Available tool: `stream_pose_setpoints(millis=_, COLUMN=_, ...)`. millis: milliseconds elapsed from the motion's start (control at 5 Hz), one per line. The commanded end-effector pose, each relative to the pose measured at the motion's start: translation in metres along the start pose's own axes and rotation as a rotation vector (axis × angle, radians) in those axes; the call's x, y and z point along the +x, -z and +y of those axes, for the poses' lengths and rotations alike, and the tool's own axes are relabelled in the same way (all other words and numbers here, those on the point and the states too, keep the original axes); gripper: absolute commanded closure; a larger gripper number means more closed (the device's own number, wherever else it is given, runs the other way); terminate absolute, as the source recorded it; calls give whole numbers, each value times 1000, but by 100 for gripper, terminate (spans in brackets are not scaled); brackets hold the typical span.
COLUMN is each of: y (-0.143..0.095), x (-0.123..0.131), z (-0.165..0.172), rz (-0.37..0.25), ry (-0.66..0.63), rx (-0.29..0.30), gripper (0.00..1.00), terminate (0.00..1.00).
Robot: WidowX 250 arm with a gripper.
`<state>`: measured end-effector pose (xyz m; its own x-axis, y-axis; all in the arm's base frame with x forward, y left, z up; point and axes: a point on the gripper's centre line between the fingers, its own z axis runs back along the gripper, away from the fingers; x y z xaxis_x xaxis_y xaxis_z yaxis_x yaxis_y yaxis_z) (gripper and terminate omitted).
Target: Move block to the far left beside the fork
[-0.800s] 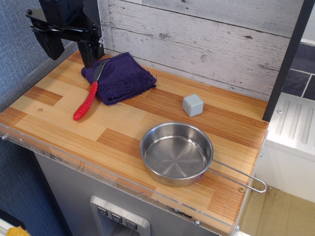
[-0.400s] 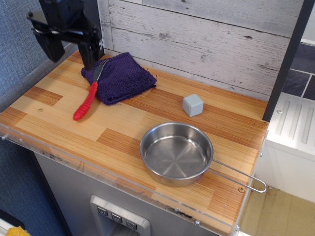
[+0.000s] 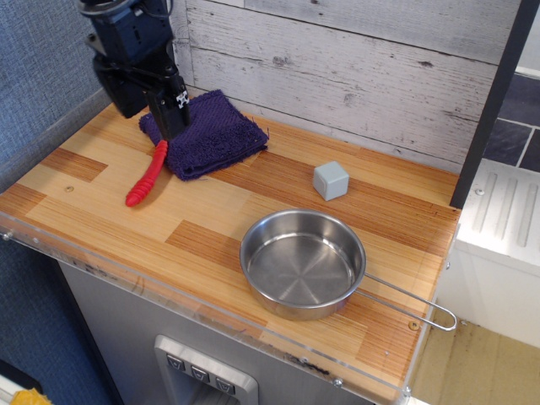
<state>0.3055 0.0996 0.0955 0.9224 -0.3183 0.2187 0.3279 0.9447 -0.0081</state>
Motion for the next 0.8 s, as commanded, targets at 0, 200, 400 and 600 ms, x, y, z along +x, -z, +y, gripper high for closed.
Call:
stream_pose_setpoints(millis=0, y=3, x=26, z=-35, rz=-7, ry=279, rx=-49, gripper=0, terminate=0)
stream_pose_setpoints(millis=200, y=9, x=37, z=-50, rz=-4, ry=350, rx=-42, gripper=0, terminate=0)
stream_pose_setpoints(millis=400, y=18, x=50, z=-67, rz=7, ry=408, rx=-45, gripper=0, terminate=0)
stream_pose_setpoints(millis=600, y=28, x=62, z=-83, rz=11, ry=439, rx=-63, gripper=0, terminate=0)
